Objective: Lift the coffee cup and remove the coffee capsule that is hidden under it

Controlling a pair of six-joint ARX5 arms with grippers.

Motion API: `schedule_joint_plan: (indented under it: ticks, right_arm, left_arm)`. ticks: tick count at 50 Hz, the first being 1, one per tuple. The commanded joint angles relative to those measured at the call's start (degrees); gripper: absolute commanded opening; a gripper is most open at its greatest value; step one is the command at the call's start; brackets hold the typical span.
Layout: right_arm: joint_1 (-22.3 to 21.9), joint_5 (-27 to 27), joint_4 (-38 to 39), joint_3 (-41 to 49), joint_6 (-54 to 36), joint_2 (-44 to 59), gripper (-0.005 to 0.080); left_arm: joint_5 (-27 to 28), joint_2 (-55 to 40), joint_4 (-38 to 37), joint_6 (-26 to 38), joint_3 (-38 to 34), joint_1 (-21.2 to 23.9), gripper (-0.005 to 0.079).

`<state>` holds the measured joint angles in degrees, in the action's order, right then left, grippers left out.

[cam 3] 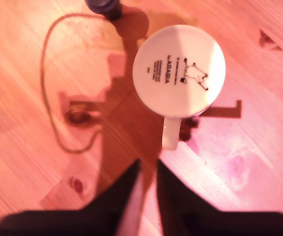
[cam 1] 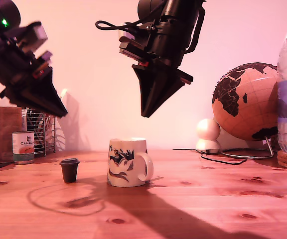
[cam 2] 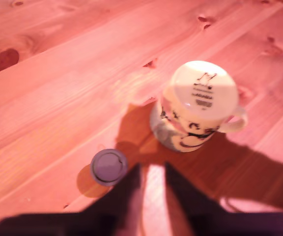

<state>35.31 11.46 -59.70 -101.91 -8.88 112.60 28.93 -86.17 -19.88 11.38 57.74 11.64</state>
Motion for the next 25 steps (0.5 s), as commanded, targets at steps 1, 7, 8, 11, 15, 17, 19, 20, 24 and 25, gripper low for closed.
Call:
schedule_joint_plan:
  ticks: [1,7,8,11,15,17,19,20,24,25]
  right_arm:
    - [0.2,0.2,0.9,-0.2,0.0,-3.3,-0.0011]
    - [0.3,0.2,3.7,-0.2,0.0,-6.6,-0.0011]
    - [0.3,0.2,4.0,-0.2,0.0,-7.2,-0.0011]
    - [0.3,0.2,5.0,-0.2,0.0,-9.0,-0.0011]
    - [0.3,0.2,6.1,-0.2,-0.1,-11.1,-0.0011]
    - [0.3,0.1,6.6,-0.2,-0.1,-12.1,-0.0011]
    - [0.3,0.0,7.1,-0.2,-0.2,-13.1,-0.0011]
    - [0.3,-0.1,7.3,-0.2,-0.2,-13.6,-0.0011]
    - [0.3,-0.1,9.0,-0.1,-0.6,-15.3,-0.0012]
    - [0.3,-0.1,9.4,-0.1,-0.6,-15.7,-0.0012]
  left_arm:
    - [0.6,2.6,0.1,-0.7,-0.4,0.4,-0.0019]
    - [0.6,5.5,0.2,-0.9,-0.4,0.9,-0.0019]
    - [0.6,6.0,0.3,-0.9,-0.4,0.9,-0.0019]
    - [0.6,7.5,0.9,-0.9,-0.4,1.2,-0.0019]
    - [0.7,9.4,1.8,-1.1,-0.4,1.9,-0.0019]
    - [0.6,10.4,2.0,-1.1,-0.4,2.1,-0.0019]
    - [0.6,11.3,2.4,-1.2,-0.4,2.3,-0.0019]
    - [0.7,11.7,2.7,-1.4,-0.4,2.4,-0.0019]
    - [0.6,13.6,4.9,-2.5,-0.7,2.9,-0.0019]
    - [0.6,14.0,5.4,-2.6,-0.8,2.9,-0.0020]
